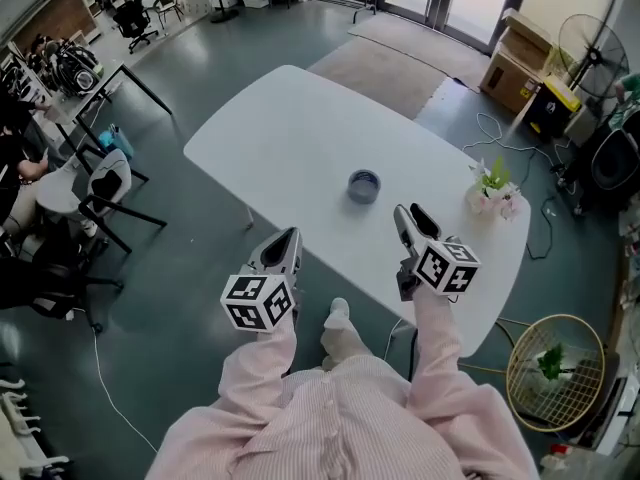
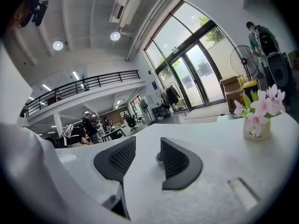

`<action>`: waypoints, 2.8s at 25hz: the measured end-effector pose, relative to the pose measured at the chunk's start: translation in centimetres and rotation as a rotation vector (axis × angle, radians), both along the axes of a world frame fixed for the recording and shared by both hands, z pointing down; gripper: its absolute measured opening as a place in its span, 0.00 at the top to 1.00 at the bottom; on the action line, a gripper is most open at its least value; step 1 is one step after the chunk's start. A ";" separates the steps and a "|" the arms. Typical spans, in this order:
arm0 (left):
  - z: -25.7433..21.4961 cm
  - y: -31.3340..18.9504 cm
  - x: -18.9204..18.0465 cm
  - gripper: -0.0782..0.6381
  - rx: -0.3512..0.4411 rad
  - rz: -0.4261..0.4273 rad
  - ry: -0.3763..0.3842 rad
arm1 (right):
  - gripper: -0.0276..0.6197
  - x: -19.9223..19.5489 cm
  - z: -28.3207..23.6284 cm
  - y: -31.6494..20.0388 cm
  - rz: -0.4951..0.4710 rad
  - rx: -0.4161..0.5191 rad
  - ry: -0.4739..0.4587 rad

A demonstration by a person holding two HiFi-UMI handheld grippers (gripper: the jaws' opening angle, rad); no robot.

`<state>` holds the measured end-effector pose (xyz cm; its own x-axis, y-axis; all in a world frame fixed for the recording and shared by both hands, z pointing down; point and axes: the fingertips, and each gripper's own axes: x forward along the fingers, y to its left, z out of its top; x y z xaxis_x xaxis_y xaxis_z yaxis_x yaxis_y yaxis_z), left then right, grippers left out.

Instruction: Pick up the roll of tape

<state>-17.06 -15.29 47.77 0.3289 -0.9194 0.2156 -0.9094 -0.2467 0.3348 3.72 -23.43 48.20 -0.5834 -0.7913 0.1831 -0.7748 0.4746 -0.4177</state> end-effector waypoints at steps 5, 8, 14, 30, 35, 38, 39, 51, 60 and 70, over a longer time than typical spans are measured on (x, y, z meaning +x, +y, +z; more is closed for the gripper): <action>1.2 -5.2 0.4 0.89 -0.043 0.024 0.004 | 0.72 -0.4 1.4 -5.0 -0.003 -0.059 0.008; 1.9 -7.7 0.5 0.89 -0.075 0.029 0.017 | 0.72 -0.9 2.4 -7.3 -0.018 -0.107 0.015; 3.5 -11.8 1.2 0.89 -0.149 0.055 0.020 | 0.72 -1.8 5.2 -11.3 -0.056 -0.228 0.028; 10.2 -19.7 2.3 0.89 -0.350 0.107 0.089 | 0.72 -3.2 14.9 -17.8 -0.083 -0.493 0.197; 12.6 -21.1 2.2 0.89 -0.412 0.129 0.114 | 0.72 -4.3 17.4 -18.8 -0.107 -0.560 0.251; 13.8 -21.6 2.5 0.89 -0.443 0.141 0.135 | 0.72 -4.8 18.6 -19.2 -0.120 -0.599 0.287; 14.2 -21.7 2.6 0.89 -0.452 0.144 0.138 | 0.72 -5.0 19.1 -19.2 -0.125 -0.617 0.298; 15.3 -22.3 2.2 0.89 -0.485 0.154 0.153 | 0.79 -5.0 20.5 -19.6 -0.093 -0.678 0.404; 13.1 -22.5 2.1 0.89 -0.413 0.176 0.135 | 0.82 -4.9 19.1 -19.4 -0.063 -0.625 0.427; 9.0 -22.3 2.2 0.89 -0.291 0.231 0.079 | 0.82 -4.8 13.2 -19.7 -0.008 -0.427 0.294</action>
